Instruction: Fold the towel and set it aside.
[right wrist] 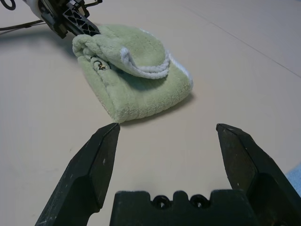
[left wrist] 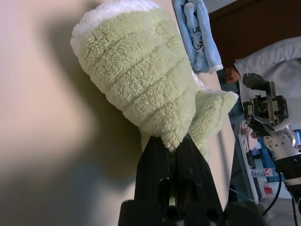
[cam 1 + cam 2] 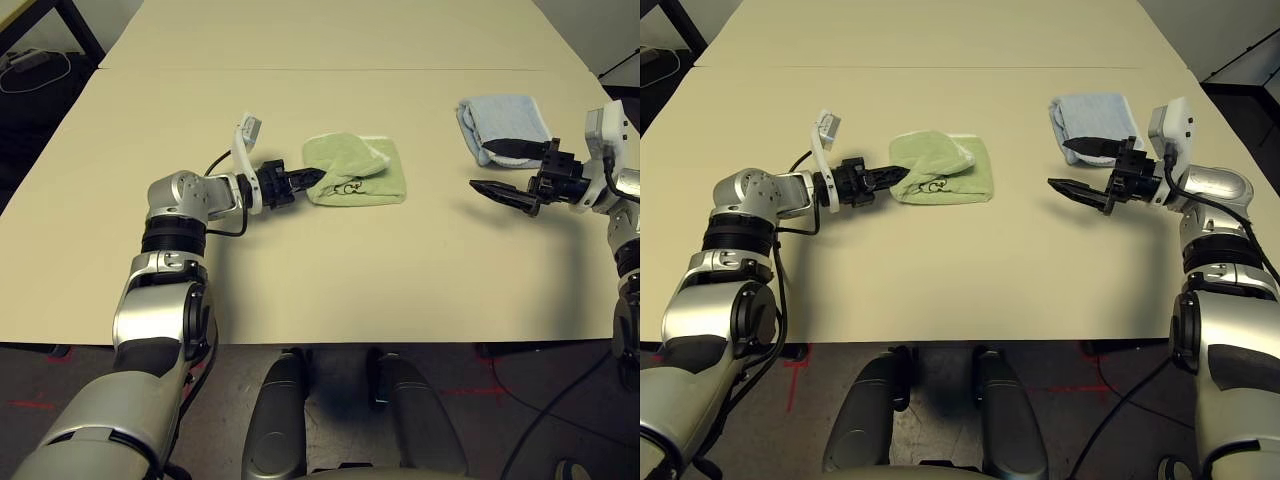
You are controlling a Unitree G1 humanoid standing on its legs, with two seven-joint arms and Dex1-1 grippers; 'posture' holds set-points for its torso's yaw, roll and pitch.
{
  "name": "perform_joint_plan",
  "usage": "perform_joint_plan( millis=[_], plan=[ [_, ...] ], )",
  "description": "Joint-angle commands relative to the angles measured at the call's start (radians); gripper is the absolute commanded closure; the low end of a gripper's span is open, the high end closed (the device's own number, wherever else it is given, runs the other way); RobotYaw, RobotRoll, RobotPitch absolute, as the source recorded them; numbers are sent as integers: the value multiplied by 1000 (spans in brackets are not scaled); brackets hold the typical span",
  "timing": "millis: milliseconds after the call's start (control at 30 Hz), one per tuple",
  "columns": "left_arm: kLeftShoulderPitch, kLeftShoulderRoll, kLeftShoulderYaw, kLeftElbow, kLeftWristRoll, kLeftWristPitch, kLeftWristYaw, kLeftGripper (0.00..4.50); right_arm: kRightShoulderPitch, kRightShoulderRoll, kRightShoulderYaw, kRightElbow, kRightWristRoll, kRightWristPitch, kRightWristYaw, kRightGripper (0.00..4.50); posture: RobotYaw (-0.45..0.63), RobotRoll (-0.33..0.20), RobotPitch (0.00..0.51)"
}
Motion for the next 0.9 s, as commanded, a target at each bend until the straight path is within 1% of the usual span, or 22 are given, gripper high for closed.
perform_joint_plan(
  millis=[33,133,300,667,767,900],
  plan=[
    [21,16,3,-39,-11,20,-5,4488,9,-1,2,7,-7,-6,-4,0,117,0,192],
    [30,34,14,-52,-10,2,1,4488,8,2,3,8,-9,-7,-7,0,117,0,192],
    [39,80,50,-35,5,-71,27,4488,7,6,5,5,-10,-6,-12,0,124,0,194],
    [42,175,176,29,6,-279,129,4488,6,15,9,-3,-12,-5,-20,0,136,0,195],
    [60,190,220,11,-2,-327,176,4488,5,20,9,-6,-12,-5,-24,0,136,0,195],
    [116,214,303,-55,-18,-396,259,4488,7,25,8,-11,-11,-3,-27,0,136,0,195]
  ],
)
